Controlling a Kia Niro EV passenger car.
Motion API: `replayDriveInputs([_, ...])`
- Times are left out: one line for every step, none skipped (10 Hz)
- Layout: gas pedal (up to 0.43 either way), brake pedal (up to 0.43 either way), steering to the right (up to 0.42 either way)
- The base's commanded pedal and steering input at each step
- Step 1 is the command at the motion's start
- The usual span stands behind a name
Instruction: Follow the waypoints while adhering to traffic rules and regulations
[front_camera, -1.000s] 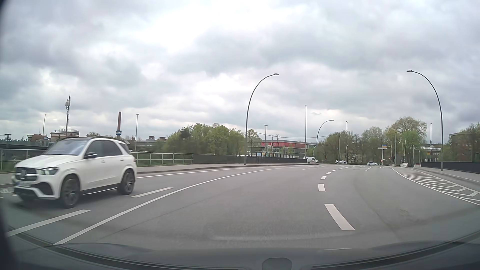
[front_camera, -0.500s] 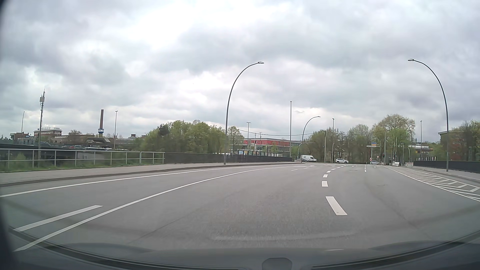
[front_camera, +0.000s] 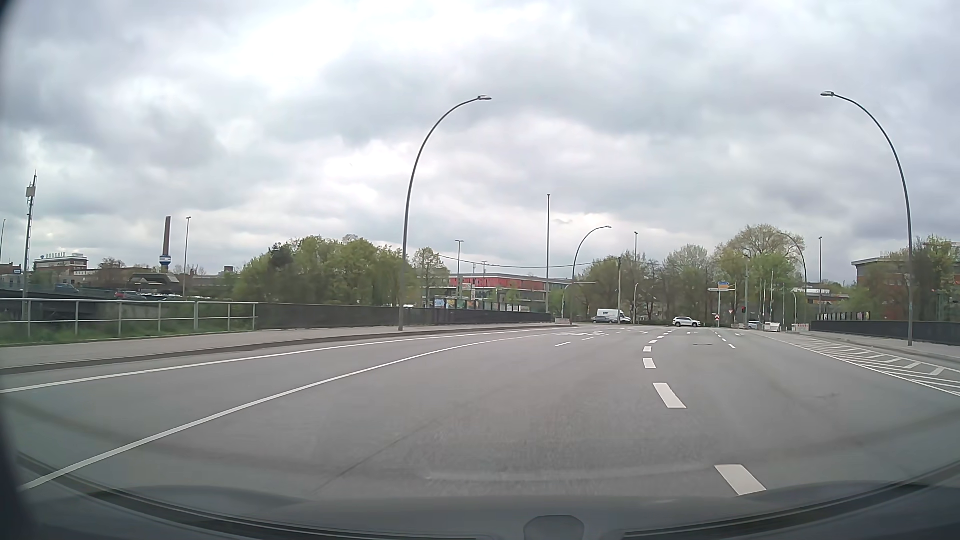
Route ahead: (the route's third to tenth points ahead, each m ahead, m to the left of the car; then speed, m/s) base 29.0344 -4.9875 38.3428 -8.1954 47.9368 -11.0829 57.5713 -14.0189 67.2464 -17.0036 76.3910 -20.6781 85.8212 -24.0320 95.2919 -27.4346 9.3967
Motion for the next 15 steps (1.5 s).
replayDriveInputs([0.138, 0.0, 0.062])
replayDriveInputs([0.138, 0.0, 0.06])
replayDriveInputs([0.138, 0.0, 0.057])
replayDriveInputs([0.138, 0.0, 0.055])
replayDriveInputs([0.138, 0.0, 0.055])
replayDriveInputs([0.138, 0.0, 0.055])
replayDriveInputs([0.138, 0.0, 0.055])
replayDriveInputs([0.138, 0.0, 0.055])
replayDriveInputs([0.138, 0.0, 0.055])
replayDriveInputs([0.138, 0.0, 0.054])
replayDriveInputs([0.138, 0.0, 0.055])
replayDriveInputs([0.138, 0.0, 0.055])
replayDriveInputs([0.138, 0.0, 0.055])
replayDriveInputs([0.138, 0.0, 0.055])
replayDriveInputs([0.138, 0.0, 0.055])
